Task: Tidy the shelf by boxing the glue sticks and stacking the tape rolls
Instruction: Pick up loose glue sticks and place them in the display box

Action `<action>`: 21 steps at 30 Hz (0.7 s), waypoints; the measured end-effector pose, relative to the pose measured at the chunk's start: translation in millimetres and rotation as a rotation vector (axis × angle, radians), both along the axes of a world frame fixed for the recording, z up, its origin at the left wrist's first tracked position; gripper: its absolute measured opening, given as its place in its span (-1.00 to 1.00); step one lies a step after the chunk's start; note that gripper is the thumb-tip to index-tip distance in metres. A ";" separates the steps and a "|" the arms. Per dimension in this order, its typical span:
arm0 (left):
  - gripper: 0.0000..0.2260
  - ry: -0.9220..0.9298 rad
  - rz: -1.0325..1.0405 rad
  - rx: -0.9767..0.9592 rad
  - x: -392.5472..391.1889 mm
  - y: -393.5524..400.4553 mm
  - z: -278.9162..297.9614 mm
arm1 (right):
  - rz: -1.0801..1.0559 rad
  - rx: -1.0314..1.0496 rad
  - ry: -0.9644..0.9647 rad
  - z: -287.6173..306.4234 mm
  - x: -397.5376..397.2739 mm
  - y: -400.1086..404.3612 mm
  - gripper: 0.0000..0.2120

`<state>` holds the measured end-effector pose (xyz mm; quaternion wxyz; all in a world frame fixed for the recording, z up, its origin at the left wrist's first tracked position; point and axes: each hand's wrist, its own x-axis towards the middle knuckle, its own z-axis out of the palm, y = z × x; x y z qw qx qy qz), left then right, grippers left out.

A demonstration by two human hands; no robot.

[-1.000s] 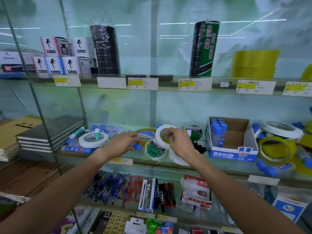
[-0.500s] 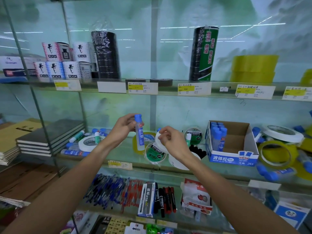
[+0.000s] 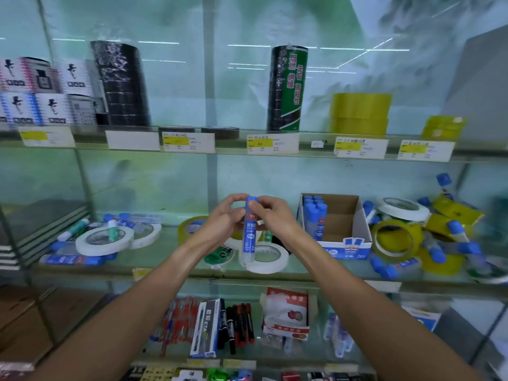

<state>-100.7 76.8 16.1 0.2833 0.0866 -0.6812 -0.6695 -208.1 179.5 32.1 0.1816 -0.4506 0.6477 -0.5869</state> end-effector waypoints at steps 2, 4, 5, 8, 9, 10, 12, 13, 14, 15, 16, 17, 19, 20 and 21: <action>-0.75 -0.017 0.019 -0.039 -12.9 11.0 -1.2 | -0.056 0.031 0.032 1.8 -12.5 12.7 -0.81; -0.79 -0.062 0.079 -0.175 -27.0 21.9 -3.9 | -0.133 0.056 0.103 4.8 -26.2 27.5 -0.82; -0.83 -0.084 0.110 -0.259 -35.0 25.7 -6.8 | -0.176 0.069 0.152 7.0 -33.0 35.7 -0.83; -0.87 -0.121 0.184 -0.519 -55.5 40.3 -13.3 | -0.302 0.097 0.307 13.9 -55.1 58.7 -0.87; -0.84 -0.128 0.198 -0.604 -62.5 44.9 -15.6 | -0.348 0.099 0.344 16.6 -62.3 66.0 -0.87; -0.80 -0.139 0.209 -0.674 -68.5 49.2 -17.4 | -0.389 0.095 0.373 18.8 -69.7 71.9 -0.87; -0.70 -0.169 0.215 -0.779 -81.1 54.6 -20.6 | -0.463 0.087 0.400 22.0 -84.1 80.7 -0.84; -0.65 -0.181 0.218 -0.835 -87.9 56.0 -22.4 | -0.494 0.084 0.402 23.1 -90.7 84.0 -0.83; -0.60 -0.194 0.221 -0.900 -93.6 57.1 -23.9 | -0.521 0.083 0.402 23.5 -96.6 86.3 -0.81; -0.56 -0.205 0.224 -0.958 -99.0 57.4 -25.8 | -0.546 0.084 0.406 23.2 -102.2 88.1 -0.80; -0.53 -0.212 0.229 -0.999 -102.8 58.3 -26.9 | -0.566 0.090 0.417 22.2 -107.3 89.3 -0.80; -0.50 -0.219 0.237 -1.022 -106.0 58.4 -28.3 | -0.580 0.098 0.431 20.5 -111.6 89.5 -0.80; -0.47 -0.238 0.237 -1.040 -109.6 58.2 -30.9 | -0.589 0.112 0.448 16.2 -116.4 89.0 -0.80; -0.46 -0.245 0.234 -1.055 -110.4 58.0 -32.1 | -0.594 0.120 0.452 13.5 -118.1 88.3 -0.80; -0.45 -0.247 0.233 -1.073 -111.2 56.9 -33.3 | -0.599 0.127 0.456 10.6 -119.3 87.0 -0.81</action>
